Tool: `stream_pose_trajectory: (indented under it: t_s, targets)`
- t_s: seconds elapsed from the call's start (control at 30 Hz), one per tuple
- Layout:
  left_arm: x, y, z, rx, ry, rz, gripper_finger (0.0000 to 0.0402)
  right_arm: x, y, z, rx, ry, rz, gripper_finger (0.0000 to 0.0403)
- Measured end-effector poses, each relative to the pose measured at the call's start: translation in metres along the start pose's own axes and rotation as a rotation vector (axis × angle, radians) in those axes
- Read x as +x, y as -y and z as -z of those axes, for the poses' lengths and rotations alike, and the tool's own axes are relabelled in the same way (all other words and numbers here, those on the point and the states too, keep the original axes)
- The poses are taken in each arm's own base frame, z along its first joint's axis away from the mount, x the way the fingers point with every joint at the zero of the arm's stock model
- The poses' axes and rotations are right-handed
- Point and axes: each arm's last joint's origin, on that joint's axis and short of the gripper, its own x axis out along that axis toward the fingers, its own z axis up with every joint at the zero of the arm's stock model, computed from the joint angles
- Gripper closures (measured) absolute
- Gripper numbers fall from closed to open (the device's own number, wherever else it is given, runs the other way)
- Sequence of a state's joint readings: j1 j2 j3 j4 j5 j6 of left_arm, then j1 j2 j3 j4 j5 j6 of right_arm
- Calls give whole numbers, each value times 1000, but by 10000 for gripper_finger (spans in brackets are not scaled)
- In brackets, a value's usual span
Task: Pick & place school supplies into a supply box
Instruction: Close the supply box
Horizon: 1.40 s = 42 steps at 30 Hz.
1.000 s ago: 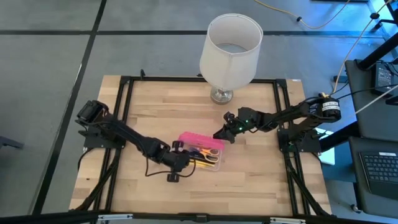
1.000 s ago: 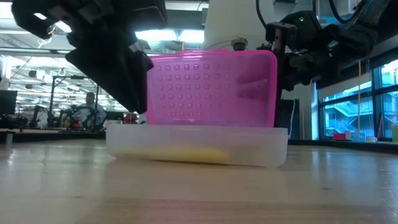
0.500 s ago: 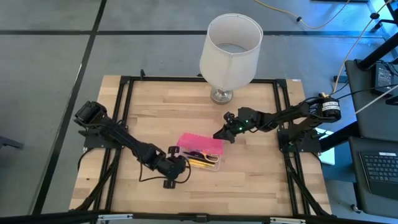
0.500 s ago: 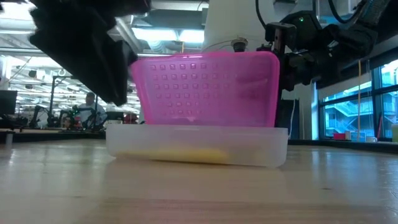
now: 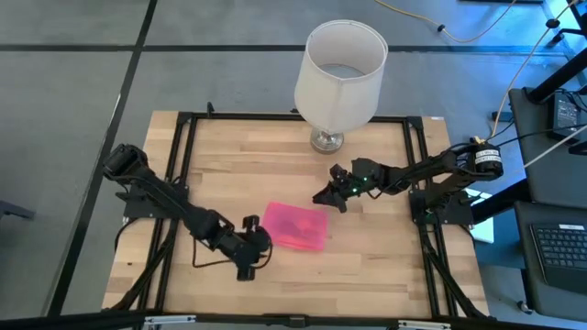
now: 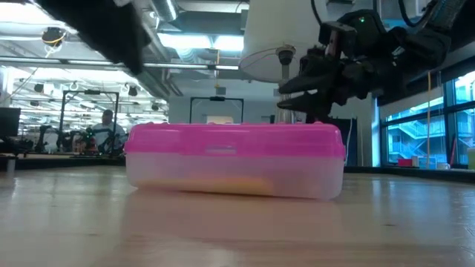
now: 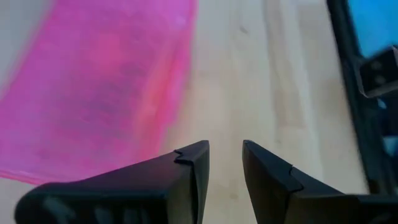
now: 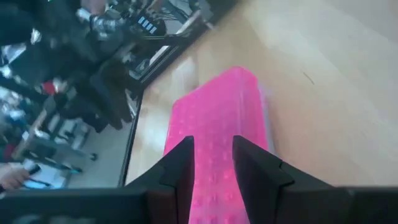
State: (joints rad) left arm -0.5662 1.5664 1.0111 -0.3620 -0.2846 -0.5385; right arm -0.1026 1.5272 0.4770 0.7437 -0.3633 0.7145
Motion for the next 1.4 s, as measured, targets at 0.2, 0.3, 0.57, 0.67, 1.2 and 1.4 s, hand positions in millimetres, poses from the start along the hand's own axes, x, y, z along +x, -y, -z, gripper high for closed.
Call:
stream_pose_trajectory:
  t_s: [0.2, 0.3, 0.57, 0.67, 1.2, 1.4]
  targets:
    - [-3, -24, -16, 70, 9, 14, 314, 21, -36, -5, -237, -40, -46, 289]
    - [2, -40, -22, 115, -13, 29, 314, 34, -57, -2, -351, -146, 100, 289]
    - [14, -92, -34, 42, -44, 41, 342, 42, -95, 1, -437, -273, 380, 289]
    - [17, -102, -37, 26, -48, 71, 357, 43, -103, 6, -415, -287, 349, 289]
    - [43, -106, -28, 90, -134, 85, 399, 69, -88, 44, -379, -383, 399, 289]
    - [50, -104, -26, 3, -150, 98, 399, 70, -85, 46, -404, -409, 408, 289]
